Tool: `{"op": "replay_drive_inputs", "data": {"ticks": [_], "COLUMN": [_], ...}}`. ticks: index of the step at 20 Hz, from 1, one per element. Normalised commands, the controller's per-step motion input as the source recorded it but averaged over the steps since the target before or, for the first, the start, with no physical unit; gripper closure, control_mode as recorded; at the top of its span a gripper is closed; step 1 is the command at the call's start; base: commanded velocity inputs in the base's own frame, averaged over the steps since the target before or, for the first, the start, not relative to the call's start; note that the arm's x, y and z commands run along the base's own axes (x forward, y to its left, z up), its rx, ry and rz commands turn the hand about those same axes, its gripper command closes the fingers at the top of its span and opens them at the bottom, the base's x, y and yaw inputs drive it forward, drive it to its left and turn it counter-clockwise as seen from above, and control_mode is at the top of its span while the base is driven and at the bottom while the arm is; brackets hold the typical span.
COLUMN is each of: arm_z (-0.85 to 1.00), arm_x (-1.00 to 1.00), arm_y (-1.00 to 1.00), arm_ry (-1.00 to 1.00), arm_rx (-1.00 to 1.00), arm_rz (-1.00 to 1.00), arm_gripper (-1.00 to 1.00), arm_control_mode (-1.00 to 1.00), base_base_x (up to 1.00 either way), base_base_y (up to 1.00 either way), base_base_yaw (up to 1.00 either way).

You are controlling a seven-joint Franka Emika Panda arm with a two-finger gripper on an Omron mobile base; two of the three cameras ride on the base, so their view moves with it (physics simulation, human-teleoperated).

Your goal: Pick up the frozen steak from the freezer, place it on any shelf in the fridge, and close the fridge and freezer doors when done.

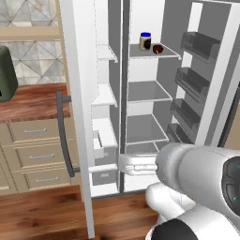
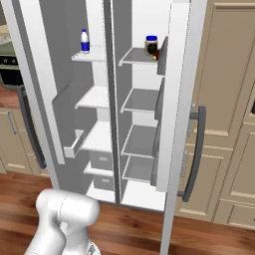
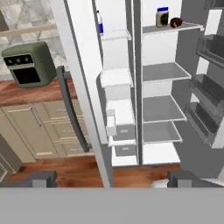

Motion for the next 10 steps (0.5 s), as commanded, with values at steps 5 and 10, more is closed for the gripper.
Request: {"op": "replay_drive_inputs", "data": {"ticks": [5, 10], "arm_z": [-0.15, -0.21], "arm_x": [0.49, 0.96], "arm_y": [1.00, 1.00], "arm_ry": [-0.16, -0.09], "arm_rx": [0.15, 0.05], "arm_rz": [-0.20, -0.29], "arm_gripper": [-1.00, -1.00], "arm_control_mode": [-1.00, -1.00], "base_base_x": [0.00, 0.00], "base_base_y": [0.00, 0.00], "base_base_yaw": [0.00, 0.00]}}
